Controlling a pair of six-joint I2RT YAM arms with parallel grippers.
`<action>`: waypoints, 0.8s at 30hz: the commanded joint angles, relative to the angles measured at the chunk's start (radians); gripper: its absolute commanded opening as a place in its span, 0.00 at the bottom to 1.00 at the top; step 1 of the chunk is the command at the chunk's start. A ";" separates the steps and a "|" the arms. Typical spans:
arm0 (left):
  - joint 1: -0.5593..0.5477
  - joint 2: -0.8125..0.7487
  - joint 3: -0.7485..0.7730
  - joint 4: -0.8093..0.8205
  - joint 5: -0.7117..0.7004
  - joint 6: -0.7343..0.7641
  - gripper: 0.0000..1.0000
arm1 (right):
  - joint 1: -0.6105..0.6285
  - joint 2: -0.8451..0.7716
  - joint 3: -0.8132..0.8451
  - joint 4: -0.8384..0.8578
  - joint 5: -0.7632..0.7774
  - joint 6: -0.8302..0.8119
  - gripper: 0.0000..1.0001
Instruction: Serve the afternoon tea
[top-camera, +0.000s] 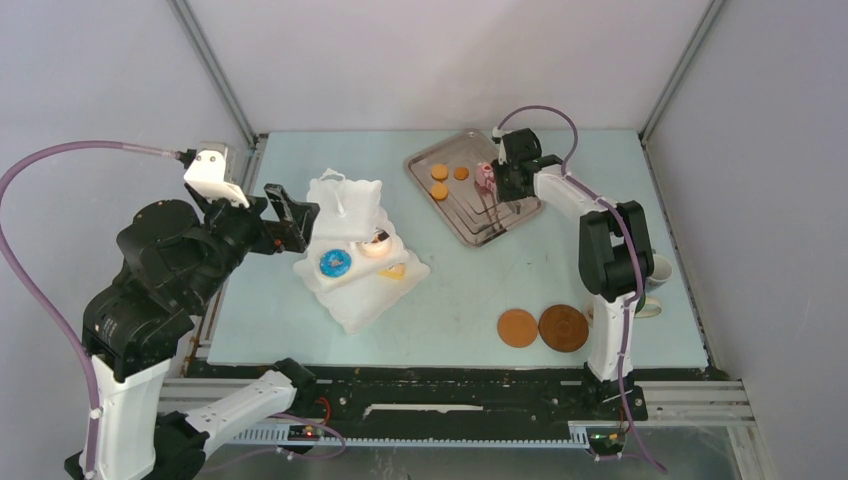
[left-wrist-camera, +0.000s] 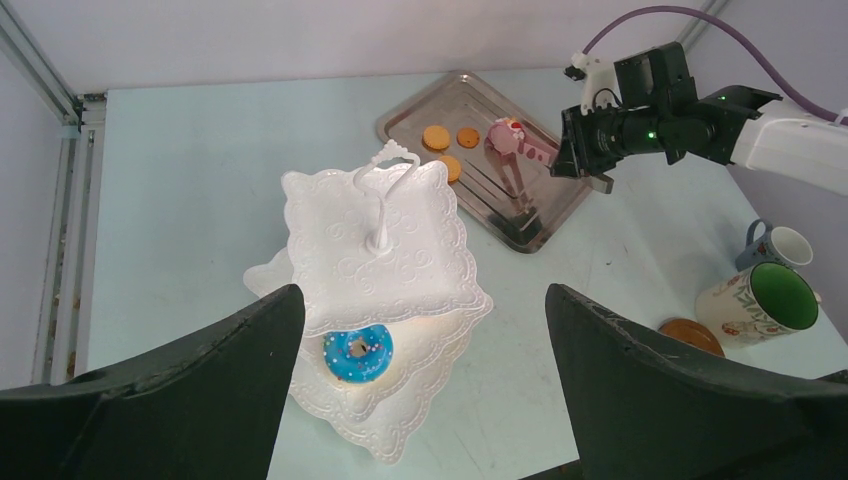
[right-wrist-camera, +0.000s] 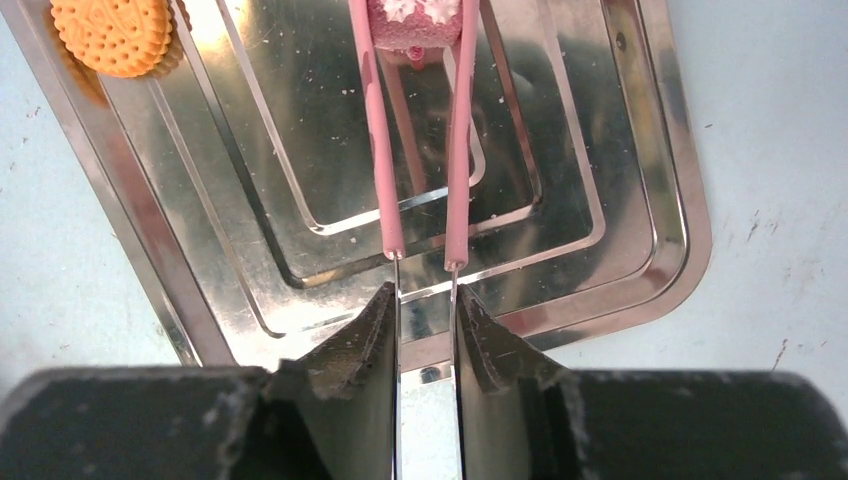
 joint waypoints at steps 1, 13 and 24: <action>0.001 0.004 0.021 0.023 -0.006 0.015 0.98 | -0.004 -0.024 0.035 -0.015 0.002 -0.010 0.21; 0.000 0.002 0.013 0.025 -0.006 0.012 0.99 | 0.012 -0.378 -0.244 -0.038 -0.050 -0.026 0.13; 0.001 0.010 0.006 0.033 -0.003 0.008 0.99 | 0.387 -0.725 -0.556 -0.183 -0.026 0.027 0.11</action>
